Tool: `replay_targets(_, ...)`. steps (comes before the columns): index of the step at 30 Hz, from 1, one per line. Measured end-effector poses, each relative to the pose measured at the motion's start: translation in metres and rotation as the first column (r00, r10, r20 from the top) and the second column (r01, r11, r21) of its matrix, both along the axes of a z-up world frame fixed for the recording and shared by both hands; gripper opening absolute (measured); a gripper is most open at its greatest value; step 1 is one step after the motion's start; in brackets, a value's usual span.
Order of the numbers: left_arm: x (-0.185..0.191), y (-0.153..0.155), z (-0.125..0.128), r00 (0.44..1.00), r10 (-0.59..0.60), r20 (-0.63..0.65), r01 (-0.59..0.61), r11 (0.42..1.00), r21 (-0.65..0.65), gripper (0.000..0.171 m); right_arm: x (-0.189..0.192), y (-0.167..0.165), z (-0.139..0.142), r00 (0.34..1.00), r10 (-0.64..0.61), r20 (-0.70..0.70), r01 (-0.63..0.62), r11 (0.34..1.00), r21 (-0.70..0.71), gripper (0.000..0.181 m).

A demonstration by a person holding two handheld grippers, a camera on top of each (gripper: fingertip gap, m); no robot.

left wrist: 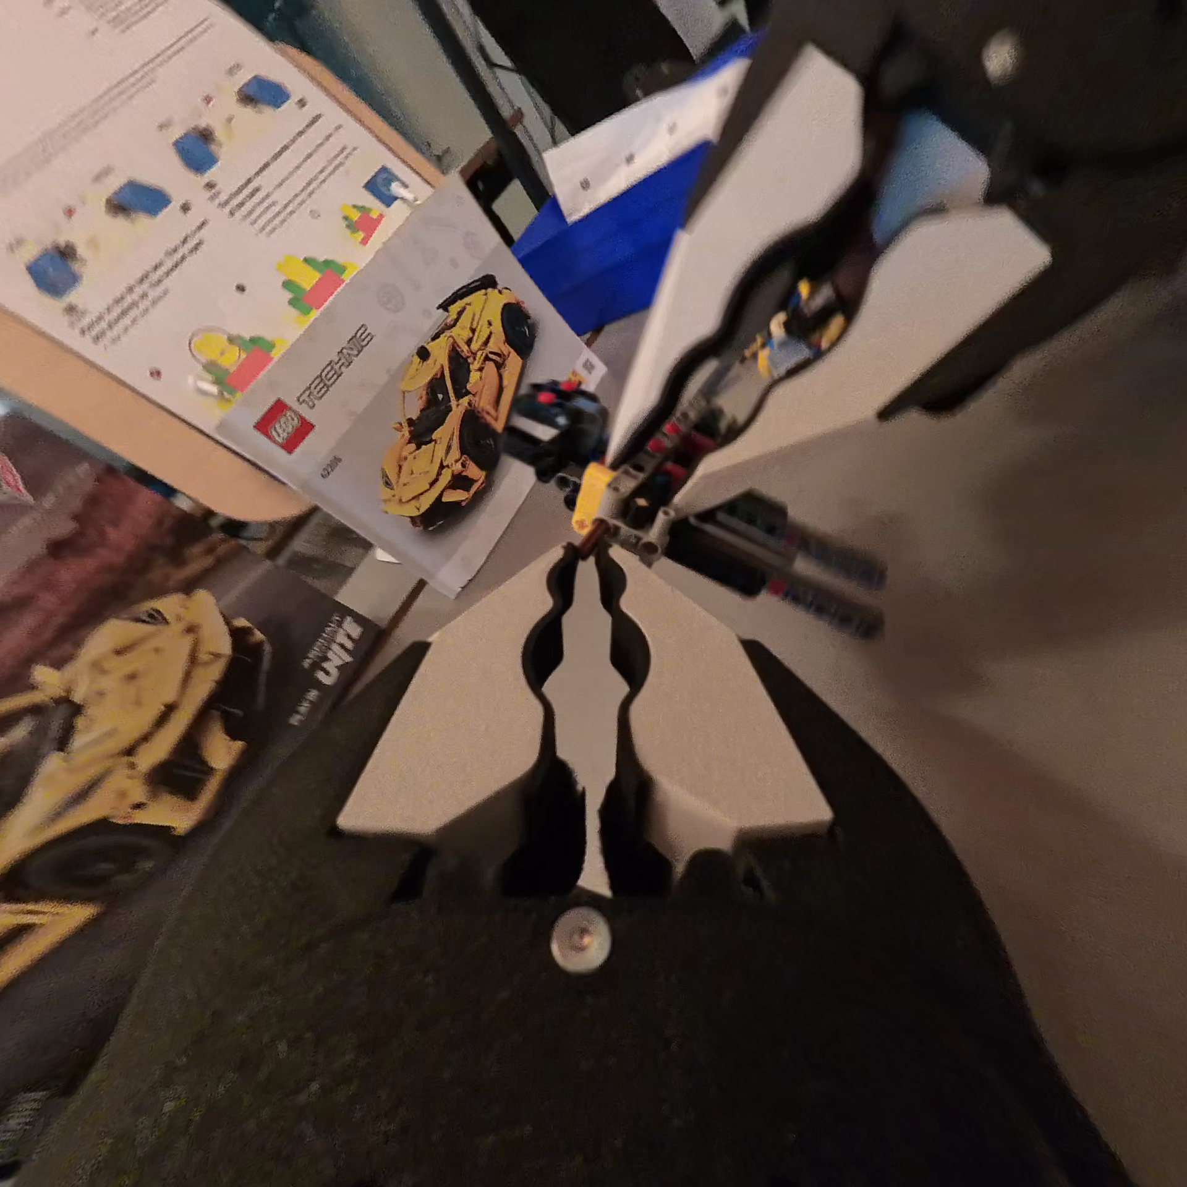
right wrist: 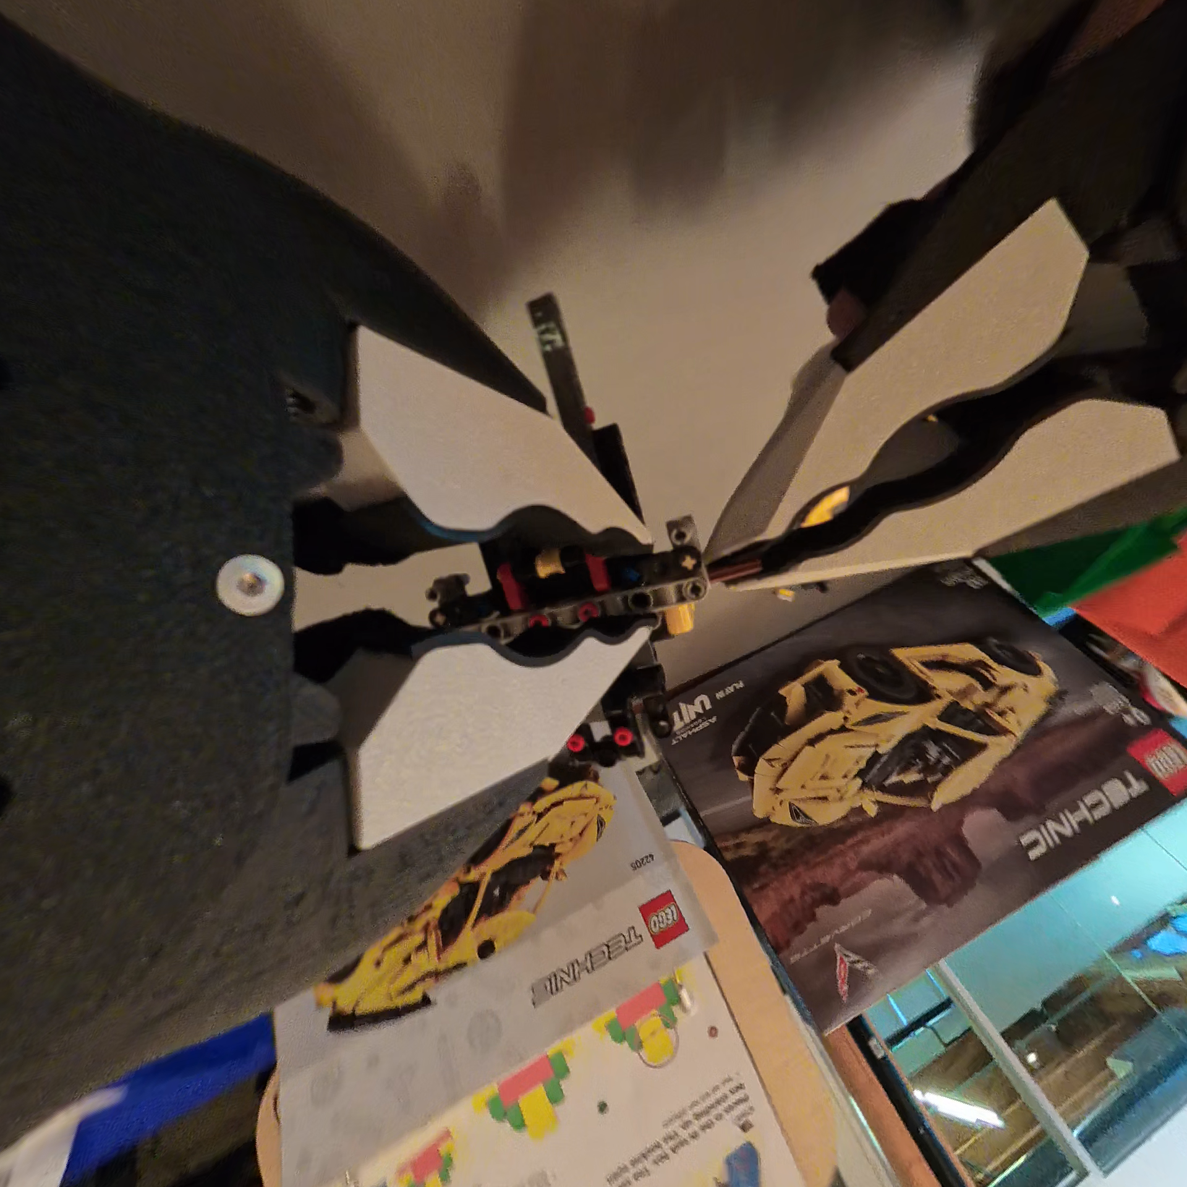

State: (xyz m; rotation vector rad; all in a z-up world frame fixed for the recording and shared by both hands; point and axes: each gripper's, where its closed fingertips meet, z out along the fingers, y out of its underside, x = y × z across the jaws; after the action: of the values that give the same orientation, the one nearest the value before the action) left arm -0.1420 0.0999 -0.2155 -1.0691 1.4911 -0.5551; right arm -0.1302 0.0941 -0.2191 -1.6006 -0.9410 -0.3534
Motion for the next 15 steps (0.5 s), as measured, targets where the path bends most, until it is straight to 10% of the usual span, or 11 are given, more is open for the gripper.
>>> replay_targets(6,-0.001,-0.009,0.004,0.984,-0.145,0.104,0.178,0.847,-0.501,0.019,0.007,0.000,0.002,0.937,0.032,-0.349,-0.066,0.994,-0.087,0.016)
replay_targets(15,0.000,-0.025,0.002,0.972,-0.213,0.098,0.234,0.884,-0.404,0.014,0.005,-0.009,-0.003,0.700,0.048,-0.713,-0.318,0.915,-0.250,0.015)
